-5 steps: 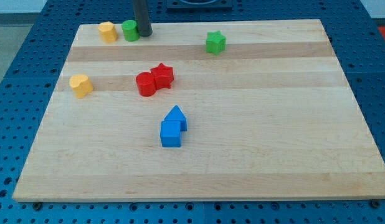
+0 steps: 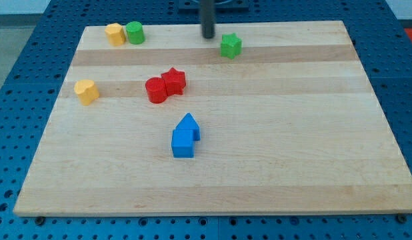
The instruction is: Point your arm at green star
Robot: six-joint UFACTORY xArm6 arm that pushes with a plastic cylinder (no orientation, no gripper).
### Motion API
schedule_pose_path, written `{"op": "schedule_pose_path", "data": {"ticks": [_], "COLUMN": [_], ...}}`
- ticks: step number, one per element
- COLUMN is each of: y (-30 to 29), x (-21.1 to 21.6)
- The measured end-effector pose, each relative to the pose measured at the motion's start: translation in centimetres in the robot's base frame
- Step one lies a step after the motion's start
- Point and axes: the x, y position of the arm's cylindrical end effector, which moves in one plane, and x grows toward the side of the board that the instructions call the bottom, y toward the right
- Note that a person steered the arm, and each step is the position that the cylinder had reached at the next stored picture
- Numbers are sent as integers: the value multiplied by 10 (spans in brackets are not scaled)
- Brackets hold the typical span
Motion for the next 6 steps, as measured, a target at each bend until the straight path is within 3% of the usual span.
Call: {"op": "schedule_pose_path", "data": {"ticks": [1, 2, 6], "y": [70, 87, 24], "x": [5, 37, 50]}}
